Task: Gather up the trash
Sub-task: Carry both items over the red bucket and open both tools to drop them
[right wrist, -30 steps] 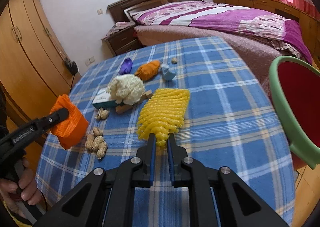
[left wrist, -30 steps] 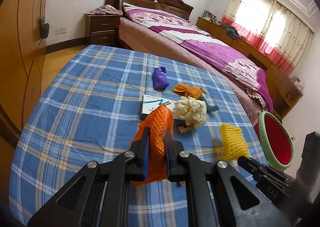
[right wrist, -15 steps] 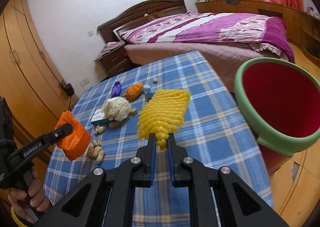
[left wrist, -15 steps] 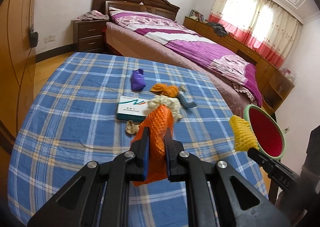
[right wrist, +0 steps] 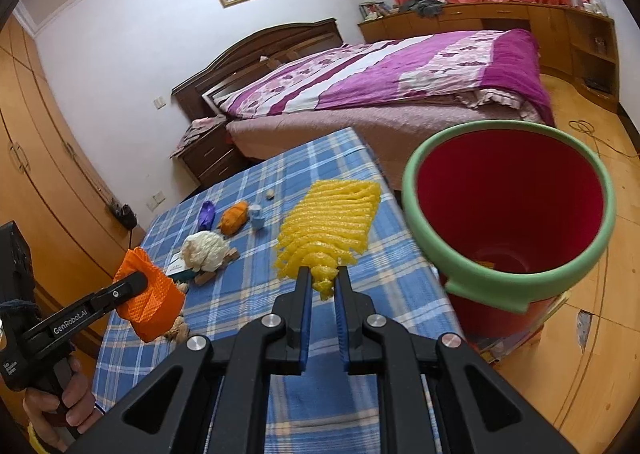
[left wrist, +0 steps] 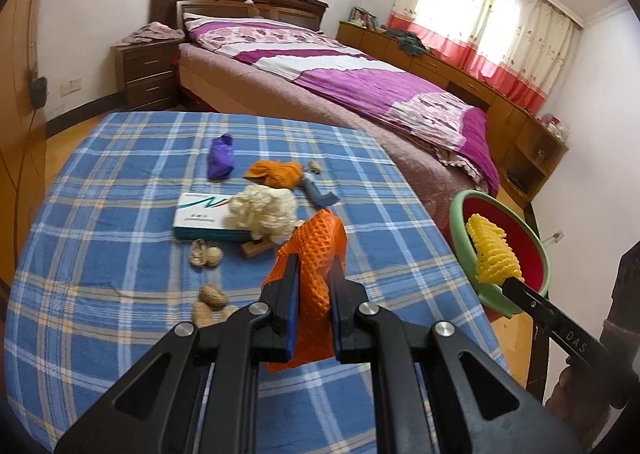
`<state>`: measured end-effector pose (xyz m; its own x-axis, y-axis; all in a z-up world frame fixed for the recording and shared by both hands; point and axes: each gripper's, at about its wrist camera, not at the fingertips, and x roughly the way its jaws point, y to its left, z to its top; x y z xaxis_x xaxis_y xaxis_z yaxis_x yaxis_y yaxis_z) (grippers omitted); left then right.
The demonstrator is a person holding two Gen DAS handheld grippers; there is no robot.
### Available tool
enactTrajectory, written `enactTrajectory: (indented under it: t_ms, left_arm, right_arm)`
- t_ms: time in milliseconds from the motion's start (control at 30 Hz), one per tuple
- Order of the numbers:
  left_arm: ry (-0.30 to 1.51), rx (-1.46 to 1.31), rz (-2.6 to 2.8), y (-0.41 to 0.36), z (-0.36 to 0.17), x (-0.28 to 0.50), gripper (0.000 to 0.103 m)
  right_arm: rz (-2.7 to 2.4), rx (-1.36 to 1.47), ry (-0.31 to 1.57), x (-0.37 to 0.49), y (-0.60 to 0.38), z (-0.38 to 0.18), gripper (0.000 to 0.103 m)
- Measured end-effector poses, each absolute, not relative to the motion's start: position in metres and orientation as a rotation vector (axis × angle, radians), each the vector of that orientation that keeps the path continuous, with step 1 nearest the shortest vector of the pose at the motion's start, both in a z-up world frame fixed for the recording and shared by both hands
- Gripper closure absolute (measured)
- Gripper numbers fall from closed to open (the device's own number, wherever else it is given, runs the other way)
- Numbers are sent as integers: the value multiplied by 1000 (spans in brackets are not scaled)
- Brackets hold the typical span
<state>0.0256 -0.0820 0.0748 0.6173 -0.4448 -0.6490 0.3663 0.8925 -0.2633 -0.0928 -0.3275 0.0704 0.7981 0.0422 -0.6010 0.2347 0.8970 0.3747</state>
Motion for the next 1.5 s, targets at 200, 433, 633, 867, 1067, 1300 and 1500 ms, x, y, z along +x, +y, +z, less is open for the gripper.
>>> enactTrajectory:
  t_ms: [200, 433, 633, 867, 1067, 1300, 1500]
  left_arm:
    - [795, -83, -504, -102, 75, 24, 91]
    - [798, -35, -551, -132, 79, 24, 91]
    - [808, -8, -604, -159, 80, 27, 91]
    - [812, 25, -676, -193, 84, 30, 91]
    - [825, 69, -734, -229, 83, 32, 91]
    - [849, 134, -807, -279, 76, 32, 91]
    - [857, 176, -864, -318, 70, 32, 91]
  right_arm:
    - [-159, 477, 620, -106, -350, 71, 90]
    - [-213, 517, 607, -119, -377, 67, 90]
    - [-244, 535, 605, -125, -393, 63, 90]
    - [-290, 556, 600, -129, -410, 59, 90]
    - [-332, 588, 600, -134, -430, 52, 90]
    - [-379, 634, 600, -139, -457, 41, 88]
    - [-404, 664, 609, -141, -472, 33, 86]
